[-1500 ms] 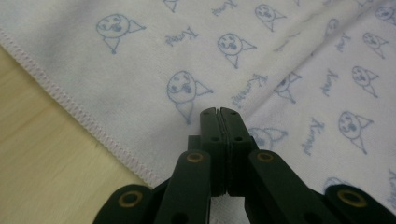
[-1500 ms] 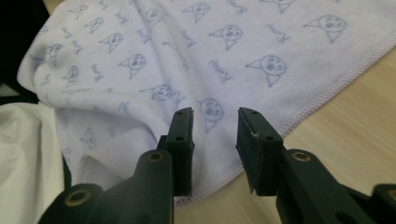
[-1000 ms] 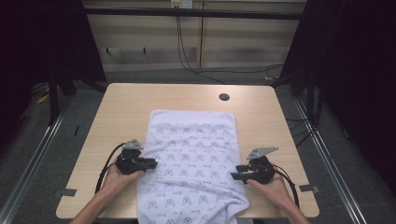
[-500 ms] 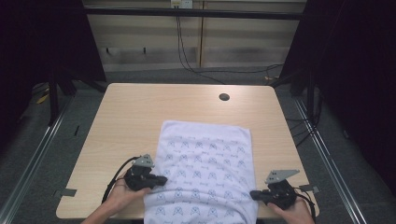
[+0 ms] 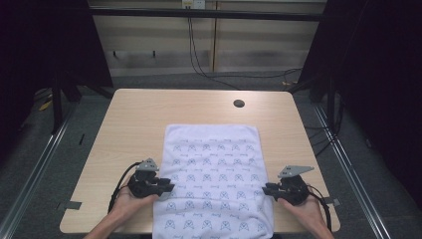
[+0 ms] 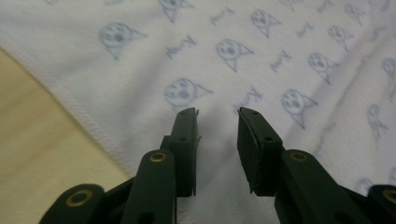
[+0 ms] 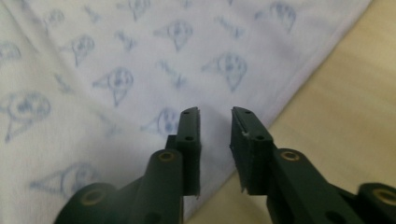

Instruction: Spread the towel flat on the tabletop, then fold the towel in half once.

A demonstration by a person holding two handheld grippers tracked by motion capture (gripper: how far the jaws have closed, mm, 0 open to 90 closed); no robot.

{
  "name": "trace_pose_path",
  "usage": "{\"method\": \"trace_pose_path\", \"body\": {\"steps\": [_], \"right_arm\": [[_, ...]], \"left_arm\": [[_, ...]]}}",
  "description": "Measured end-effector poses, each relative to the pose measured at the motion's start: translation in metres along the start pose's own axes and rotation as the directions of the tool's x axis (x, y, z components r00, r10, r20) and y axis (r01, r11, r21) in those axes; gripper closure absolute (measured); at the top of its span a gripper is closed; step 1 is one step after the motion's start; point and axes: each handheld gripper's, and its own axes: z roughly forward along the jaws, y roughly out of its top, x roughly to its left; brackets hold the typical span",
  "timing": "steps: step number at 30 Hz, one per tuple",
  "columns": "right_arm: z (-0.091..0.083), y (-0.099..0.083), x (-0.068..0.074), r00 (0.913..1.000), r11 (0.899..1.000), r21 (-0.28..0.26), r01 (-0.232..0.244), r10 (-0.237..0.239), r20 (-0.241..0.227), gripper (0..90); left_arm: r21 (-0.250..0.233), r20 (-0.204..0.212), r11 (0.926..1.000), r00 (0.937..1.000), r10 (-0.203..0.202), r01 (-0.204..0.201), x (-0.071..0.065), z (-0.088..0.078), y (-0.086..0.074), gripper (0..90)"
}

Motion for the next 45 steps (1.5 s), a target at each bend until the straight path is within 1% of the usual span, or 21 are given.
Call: {"method": "trace_pose_path", "body": {"steps": [2, 3, 4, 5, 9, 10, 13, 15, 16, 19, 21, 24, 27, 30, 32, 34, 37, 39, 40, 42, 45], "right_arm": [[-0.001, 0.008, -0.004, 0.9999, 0.999, -0.033, -0.010, 0.010, 0.009, 66.5], [-0.001, 0.013, -0.007, 0.9999, 0.999, -0.050, -0.013, 0.013, -0.003, 66.1], [0.001, 0.019, -0.011, 0.9999, 0.998, -0.061, -0.012, 0.012, -0.005, 64.2], [0.003, 0.023, -0.012, 0.9999, 0.998, -0.063, -0.014, 0.014, -0.008, 62.3], [0.020, 0.043, -0.025, 0.9996, 0.998, -0.067, -0.016, 0.015, -0.025, 58.5], [0.024, 0.048, -0.028, 0.9996, 0.998, -0.062, -0.016, 0.014, -0.025, 58.4], [0.039, 0.059, -0.040, 0.9995, 0.997, -0.068, -0.027, 0.026, -0.021, 58.2], [0.050, 0.063, -0.047, 0.9995, 0.997, -0.067, -0.031, 0.030, -0.012, 58.1], [0.054, 0.065, -0.049, 0.9992, 0.997, -0.064, -0.040, 0.039, -0.006, 58.1], [0.063, 0.066, -0.054, 0.9990, 0.997, -0.061, -0.044, 0.044, 0.000, 57.6], [0.067, 0.067, -0.056, 0.9991, 0.998, -0.046, -0.035, 0.036, 0.020, 57.6], [0.072, 0.065, -0.057, 0.9994, 0.998, -0.053, -0.026, 0.027, 0.020, 59.9], [0.070, 0.063, -0.054, 0.9988, 0.999, -0.045, -0.017, 0.019, 0.046, 68.0], [0.065, 0.059, -0.050, 0.9987, 1.000, -0.030, -0.009, 0.010, 0.050, 78.5], [0.061, 0.055, -0.050, 0.9997, 1.000, -0.019, -0.001, 0.001, 0.023, 86.0], [0.056, 0.049, -0.046, 0.9997, 1.000, -0.019, -0.023, 0.023, 0.007, 86.7], [0.045, 0.037, -0.034, 0.9999, 1.000, -0.004, -0.003, 0.003, -0.017, 86.9], [0.037, 0.029, -0.024, 0.9994, 1.000, 0.008, 0.013, -0.013, -0.032, 86.8], [0.034, 0.024, -0.018, 0.9991, 1.000, 0.014, 0.016, -0.015, -0.039, 86.8], [0.027, 0.017, -0.008, 0.9978, 0.999, 0.027, 0.030, -0.028, -0.061, 86.2], [0.020, 0.012, 0.003, 0.9956, 0.998, 0.050, 0.043, -0.039, -0.085, 78.4]], "left_arm": [[-0.025, -0.017, 0.9996, 0.9998, -0.012, 0.011, 0.010, 0.000, 0.007, 66.4], [-0.043, -0.021, 0.9990, 0.9996, -0.016, 0.015, 0.017, 0.002, 0.012, 65.7], [-0.057, -0.013, 0.9980, 0.9995, -0.028, 0.027, 0.022, 0.003, 0.014, 64.6], [-0.063, -0.006, 0.9965, 0.9985, -0.054, 0.054, 0.028, 0.006, 0.019, 63.4], [-0.095, -0.052, 0.9938, 0.9966, -0.063, 0.058, 0.048, 0.012, 0.035, 61.1], [-0.104, -0.049, 0.9925, 0.9963, -0.070, 0.065, 0.054, 0.013, 0.038, 61.4], [-0.094, -0.065, 0.9928, 0.9946, -0.080, 0.074, 0.069, 0.022, 0.045, 61.0], [-0.088, -0.098, 0.9935, 0.9918, -0.081, 0.073, 0.076, 0.029, 0.048, 59.9], [-0.083, -0.097, 0.9935, 0.9916, -0.086, 0.078, 0.079, 0.032, 0.050, 58.8], [-0.070, -0.129, 0.9960, 0.9895, -0.064, 0.056, 0.081, 0.039, 0.052, 60.5], [-0.057, -0.153, 0.9980, 0.9876, -0.034, 0.026, 0.081, 0.038, 0.052, 66.2], [-0.054, -0.174, 0.9984, 0.9843, -0.025, 0.016, 0.079, 0.036, 0.049, 78.0], [-0.043, -0.158, 0.9990, 0.9873, -0.018, 0.011, 0.075, 0.033, 0.045, 87.0], [-0.026, -0.144, 0.9995, 0.9896, 0.011, -0.015, 0.067, 0.029, 0.039, 88.1], [-0.025, -0.120, 0.9997, 0.9928, 0.001, -0.004, 0.062, 0.027, 0.035, 88.3], [-0.027, -0.098, 0.9996, 0.9952, 0.006, -0.008, 0.055, 0.024, 0.029, 88.4], [-0.013, -0.046, 0.9998, 0.9988, 0.017, -0.017, 0.038, 0.017, 0.017, 88.5], [-0.001, -0.030, 0.9993, 0.9988, 0.037, -0.037, 0.027, 0.012, 0.010, 88.4], [0.007, -0.020, 0.9996, 0.9994, 0.027, -0.027, 0.021, 0.009, 0.006, 88.3], [0.030, 0.005, 0.9984, 0.9988, 0.049, -0.049, 0.011, 0.004, 0.000, 87.9], [0.041, 0.037, 0.9977, 0.9979, 0.053, -0.055, 0.006, 0.000, -0.004, 84.2]]}}
